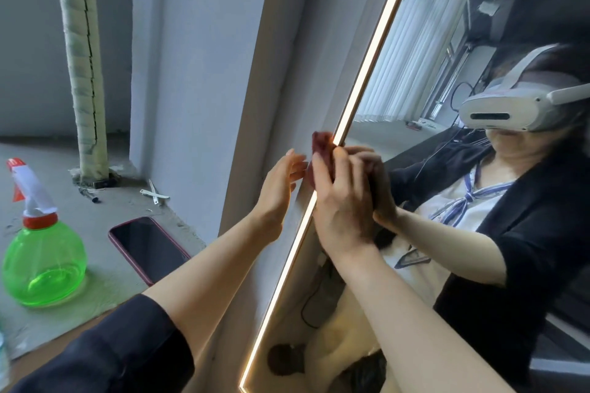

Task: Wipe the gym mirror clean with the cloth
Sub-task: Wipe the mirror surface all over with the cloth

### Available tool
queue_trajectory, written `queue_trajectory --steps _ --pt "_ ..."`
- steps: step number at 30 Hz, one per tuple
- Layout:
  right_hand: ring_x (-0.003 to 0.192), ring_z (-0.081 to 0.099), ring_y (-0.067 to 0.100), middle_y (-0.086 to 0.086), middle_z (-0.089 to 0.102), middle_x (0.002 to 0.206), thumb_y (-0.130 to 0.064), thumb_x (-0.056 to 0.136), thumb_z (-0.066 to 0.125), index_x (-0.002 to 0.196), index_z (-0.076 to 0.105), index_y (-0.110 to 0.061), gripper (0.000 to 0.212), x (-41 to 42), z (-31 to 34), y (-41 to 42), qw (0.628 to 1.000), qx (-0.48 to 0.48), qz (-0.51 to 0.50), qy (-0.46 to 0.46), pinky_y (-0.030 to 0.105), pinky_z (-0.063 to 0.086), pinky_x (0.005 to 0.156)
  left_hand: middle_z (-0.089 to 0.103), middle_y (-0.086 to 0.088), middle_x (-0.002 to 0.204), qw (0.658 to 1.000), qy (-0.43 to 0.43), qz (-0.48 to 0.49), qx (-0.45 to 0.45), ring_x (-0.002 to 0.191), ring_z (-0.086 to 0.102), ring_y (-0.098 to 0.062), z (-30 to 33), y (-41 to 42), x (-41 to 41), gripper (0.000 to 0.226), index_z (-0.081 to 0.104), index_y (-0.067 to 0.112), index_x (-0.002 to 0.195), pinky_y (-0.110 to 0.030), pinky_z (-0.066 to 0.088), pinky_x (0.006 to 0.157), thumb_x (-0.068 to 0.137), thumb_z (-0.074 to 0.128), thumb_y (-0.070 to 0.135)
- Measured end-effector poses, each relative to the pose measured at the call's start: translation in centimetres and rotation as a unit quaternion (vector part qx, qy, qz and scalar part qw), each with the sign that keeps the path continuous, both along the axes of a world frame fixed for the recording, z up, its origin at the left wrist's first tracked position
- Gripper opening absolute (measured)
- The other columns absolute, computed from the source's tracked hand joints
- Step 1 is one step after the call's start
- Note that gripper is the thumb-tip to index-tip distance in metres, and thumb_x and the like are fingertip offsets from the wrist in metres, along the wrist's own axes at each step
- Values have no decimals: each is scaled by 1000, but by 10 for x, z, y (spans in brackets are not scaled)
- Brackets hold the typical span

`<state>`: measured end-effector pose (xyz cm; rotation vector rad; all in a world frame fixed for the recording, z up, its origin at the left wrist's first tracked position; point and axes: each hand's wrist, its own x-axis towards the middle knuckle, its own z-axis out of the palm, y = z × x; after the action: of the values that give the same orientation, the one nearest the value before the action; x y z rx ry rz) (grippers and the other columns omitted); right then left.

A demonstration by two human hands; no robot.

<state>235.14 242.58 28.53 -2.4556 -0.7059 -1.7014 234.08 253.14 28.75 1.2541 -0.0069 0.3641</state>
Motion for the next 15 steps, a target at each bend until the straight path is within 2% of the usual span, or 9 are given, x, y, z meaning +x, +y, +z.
queue_trajectory --steps 2,4,5,7,9,11,13,15 --pt "97 60 34 17 65 107 -8 88 67 112 74 -7 25 -5 -31 -2 998 -60 6 35 48 58 81 67 3 108 1000 -1 0 -6 107 60 -13 2 -1 -1 39 67 22 103 -28 42 101 108 32 40" --pt "92 63 33 15 67 102 -5 73 83 102 75 -8 30 -9 -41 -3 994 -54 44 87 48 59 78 65 0 108 1000 2 4 10 103 59 -14 0 -2 -4 40 65 19 106 -22 43 91 107 32 41" --pt "95 61 32 15 67 103 -5 71 84 103 75 -9 33 -7 -33 -2 994 -33 59 84 47 57 82 64 -1 110 1000 -1 3 14 103 59 -14 0 -2 -4 41 65 18 107 -22 42 91 107 31 41" --pt "107 51 30 17 65 115 -7 80 74 118 71 -7 37 -2 -3 0 999 17 42 18 43 48 95 64 0 118 1000 -10 -2 17 109 59 -12 2 -1 -4 43 65 17 111 -25 39 96 108 28 40" --pt "117 44 31 22 61 127 -9 86 68 128 66 -5 43 4 32 -1 998 53 8 -44 45 45 101 59 -1 131 1000 -2 -2 28 119 55 -15 6 0 -3 46 61 16 123 -32 35 108 108 26 42" --pt "116 45 32 23 60 127 -6 87 65 129 65 -4 42 7 41 -5 998 25 -20 -57 48 48 99 56 -2 136 1000 5 0 29 124 52 -16 9 0 -2 46 58 17 127 -38 30 114 108 25 43" --pt "109 52 34 21 62 121 -4 89 57 125 67 -4 37 3 19 -7 998 -46 -34 -38 46 50 95 60 -4 132 1000 -2 -1 14 122 55 -16 10 -1 -1 47 60 15 126 -38 32 114 108 27 43" --pt "99 59 33 16 65 109 -4 85 64 111 73 -7 27 -4 -6 -6 995 -97 -30 -17 44 53 85 64 -4 126 1000 -9 -5 3 118 57 -15 11 -1 -2 47 63 13 122 -35 34 109 107 29 43"
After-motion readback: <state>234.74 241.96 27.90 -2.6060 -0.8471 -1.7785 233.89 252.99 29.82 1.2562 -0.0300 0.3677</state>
